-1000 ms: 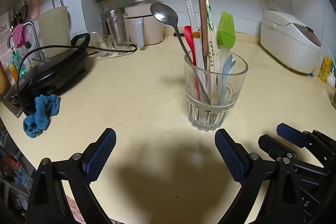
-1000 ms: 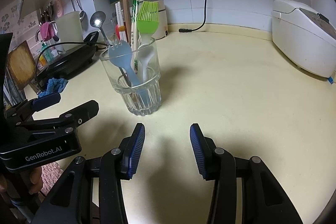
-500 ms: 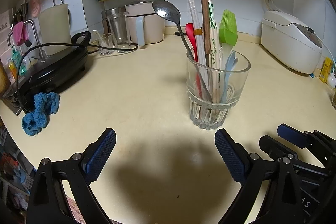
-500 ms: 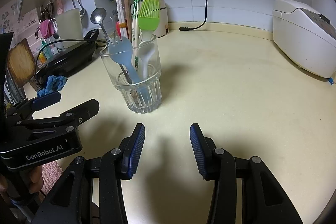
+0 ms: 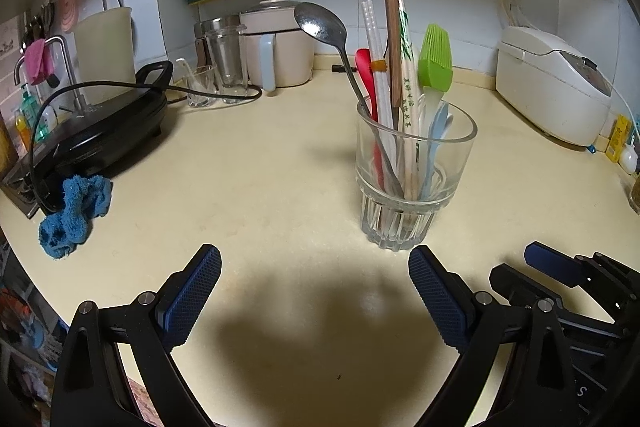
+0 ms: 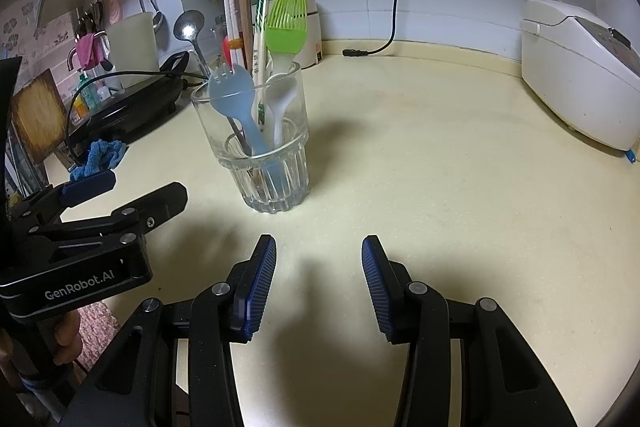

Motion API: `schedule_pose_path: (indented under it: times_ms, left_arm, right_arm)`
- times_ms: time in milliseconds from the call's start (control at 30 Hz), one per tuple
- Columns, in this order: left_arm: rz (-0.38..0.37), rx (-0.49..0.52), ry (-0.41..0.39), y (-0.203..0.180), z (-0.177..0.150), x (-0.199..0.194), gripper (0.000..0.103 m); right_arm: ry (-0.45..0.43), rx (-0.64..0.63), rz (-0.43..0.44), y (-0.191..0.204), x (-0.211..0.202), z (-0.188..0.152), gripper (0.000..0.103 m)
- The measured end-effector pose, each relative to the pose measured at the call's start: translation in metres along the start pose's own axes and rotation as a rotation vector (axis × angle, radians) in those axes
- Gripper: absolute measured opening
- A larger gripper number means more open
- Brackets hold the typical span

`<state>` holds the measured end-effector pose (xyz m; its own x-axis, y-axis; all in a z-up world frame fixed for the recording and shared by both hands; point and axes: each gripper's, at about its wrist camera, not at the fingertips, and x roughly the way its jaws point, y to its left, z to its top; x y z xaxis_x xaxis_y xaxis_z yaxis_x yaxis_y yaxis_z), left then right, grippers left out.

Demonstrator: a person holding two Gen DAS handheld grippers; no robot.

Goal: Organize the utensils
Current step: 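Set the tumbler down on the counter and open the left tool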

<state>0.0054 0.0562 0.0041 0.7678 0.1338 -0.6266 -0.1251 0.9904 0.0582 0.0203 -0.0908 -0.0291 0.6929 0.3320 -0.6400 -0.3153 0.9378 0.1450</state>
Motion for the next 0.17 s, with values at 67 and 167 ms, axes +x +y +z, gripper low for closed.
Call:
schedule_pose_path:
  times_ms: [67,167]
  left_arm:
    - [0.007,0.002,-0.006,0.0007,-0.0002,-0.0002,0.092]
    - [0.007,0.004,-0.005,0.0016,-0.0004,0.0006,0.092]
  right_arm:
    - [0.001,0.001,-0.001,-0.0001,0.0003,-0.0001,0.045]
    - [0.003,0.0,-0.003,-0.0004,0.0009,-0.0005,0.045]
